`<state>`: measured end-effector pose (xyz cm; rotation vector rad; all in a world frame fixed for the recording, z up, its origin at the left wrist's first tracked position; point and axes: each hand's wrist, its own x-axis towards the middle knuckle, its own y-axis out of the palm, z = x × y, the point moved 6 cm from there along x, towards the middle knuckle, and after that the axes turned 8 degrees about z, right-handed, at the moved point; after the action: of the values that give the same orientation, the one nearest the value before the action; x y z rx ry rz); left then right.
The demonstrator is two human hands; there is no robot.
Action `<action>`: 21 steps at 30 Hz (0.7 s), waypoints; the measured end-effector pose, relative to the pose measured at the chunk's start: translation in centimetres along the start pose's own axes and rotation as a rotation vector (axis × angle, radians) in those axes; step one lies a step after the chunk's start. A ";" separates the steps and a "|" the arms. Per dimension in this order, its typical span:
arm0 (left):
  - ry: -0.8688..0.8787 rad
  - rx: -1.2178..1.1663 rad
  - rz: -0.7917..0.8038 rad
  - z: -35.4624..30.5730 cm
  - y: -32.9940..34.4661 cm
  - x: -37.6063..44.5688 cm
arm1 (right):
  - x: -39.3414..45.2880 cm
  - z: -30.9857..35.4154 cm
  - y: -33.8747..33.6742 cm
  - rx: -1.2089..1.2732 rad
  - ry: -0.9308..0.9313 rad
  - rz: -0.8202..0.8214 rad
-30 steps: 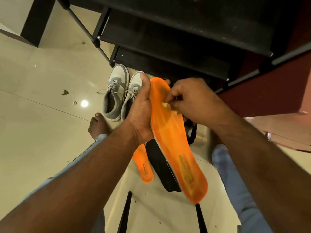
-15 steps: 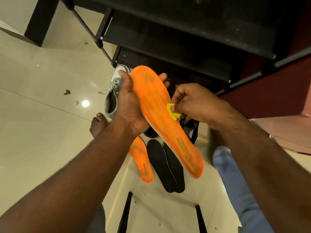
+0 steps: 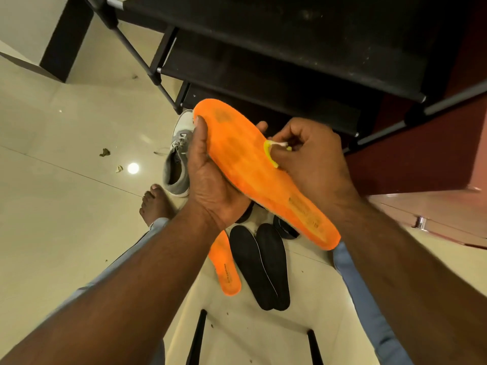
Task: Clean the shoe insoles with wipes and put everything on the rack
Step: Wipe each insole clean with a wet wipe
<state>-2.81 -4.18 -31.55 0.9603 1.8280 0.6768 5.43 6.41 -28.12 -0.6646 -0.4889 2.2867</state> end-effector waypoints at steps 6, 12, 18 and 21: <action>-0.143 0.051 -0.009 0.8 0.0 -0.3 | -2.7 3.8 3.8 -0.120 -0.383 0.178; -0.133 -0.015 -0.047 0.1 -0.8 -0.1 | -2.3 3.5 3.9 -0.036 -0.318 0.302; -0.251 0.050 0.043 1.9 0.5 -0.6 | -1.0 1.6 1.7 -0.228 -0.294 0.035; -0.290 0.101 0.050 1.8 0.5 -0.6 | -1.2 2.0 1.4 -0.208 -0.401 0.057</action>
<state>-0.83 -4.36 -31.64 1.1128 1.5980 0.4516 4.28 4.31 -26.85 -0.3141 -0.9159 2.4521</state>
